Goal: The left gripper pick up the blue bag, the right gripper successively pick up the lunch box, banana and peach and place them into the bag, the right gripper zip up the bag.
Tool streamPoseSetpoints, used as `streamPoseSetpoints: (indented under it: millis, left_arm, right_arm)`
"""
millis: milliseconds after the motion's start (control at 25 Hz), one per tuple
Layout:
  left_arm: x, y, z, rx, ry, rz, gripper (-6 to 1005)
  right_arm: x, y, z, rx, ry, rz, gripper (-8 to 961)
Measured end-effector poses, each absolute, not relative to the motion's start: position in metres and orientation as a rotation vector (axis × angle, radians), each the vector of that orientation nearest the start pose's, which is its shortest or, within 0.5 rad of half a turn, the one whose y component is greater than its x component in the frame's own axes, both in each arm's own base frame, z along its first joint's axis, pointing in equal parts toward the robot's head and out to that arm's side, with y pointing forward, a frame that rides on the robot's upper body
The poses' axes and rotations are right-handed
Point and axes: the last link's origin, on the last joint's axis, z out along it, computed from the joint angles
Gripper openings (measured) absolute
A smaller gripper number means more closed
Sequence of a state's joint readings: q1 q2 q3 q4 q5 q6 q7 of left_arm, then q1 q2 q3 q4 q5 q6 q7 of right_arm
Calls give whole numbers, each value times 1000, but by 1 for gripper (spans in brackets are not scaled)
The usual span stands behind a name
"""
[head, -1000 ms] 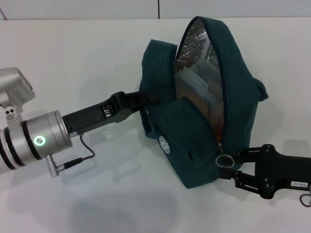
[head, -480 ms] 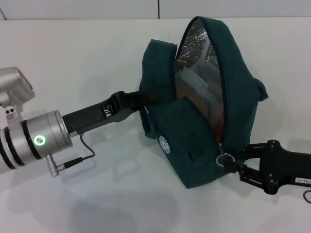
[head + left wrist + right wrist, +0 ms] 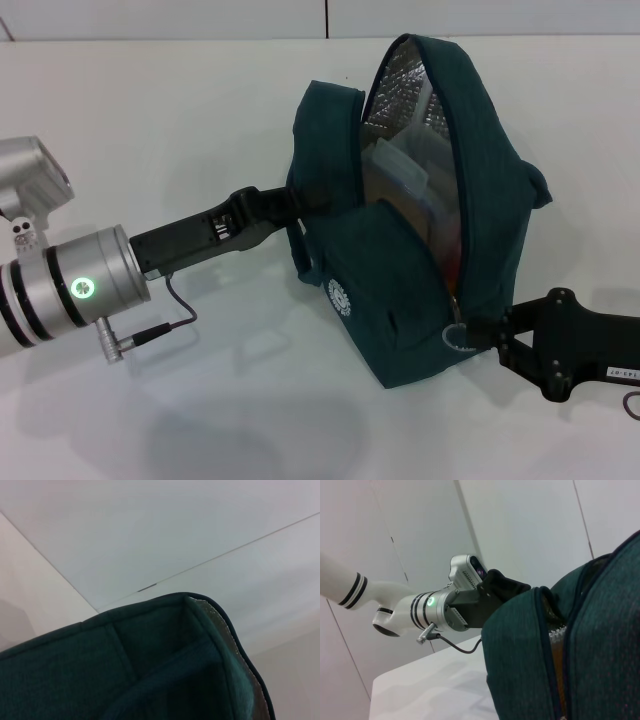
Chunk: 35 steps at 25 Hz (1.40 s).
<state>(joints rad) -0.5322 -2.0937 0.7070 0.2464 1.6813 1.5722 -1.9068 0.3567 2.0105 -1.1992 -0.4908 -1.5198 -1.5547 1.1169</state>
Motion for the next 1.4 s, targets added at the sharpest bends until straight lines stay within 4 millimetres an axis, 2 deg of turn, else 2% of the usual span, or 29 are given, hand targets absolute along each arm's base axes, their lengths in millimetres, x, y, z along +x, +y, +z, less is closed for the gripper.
streamPoseSetpoints:
  millis: [200,480,640,880,1000,1400]
  left_arm:
    - [-250,301,-48,-2286,-1821,-1356,47]
    - [-251,297,-49,-2313,-1794,-1354,49]
    - [-250,295,-49,-2358,-1720,-1354,50]
    - [-252,291,-50,-2401,-1607,-1345,207]
    - [-252,289,-49,-2416,-1520,-1358,322]
    - [-266,285,-34,-2291,-1307,-1430,683]
  right_arm:
    - [282,266,-33,-2805,519,870,15]
    - [280,265,-24,-2782,491,938,15]
    - [279,265,-22,-2776,471,951,14]
    - [273,268,-15,-2773,407,971,14]
    - [266,271,-8,-2767,357,996,14]
    - [256,276,7,-2733,304,1070,14]
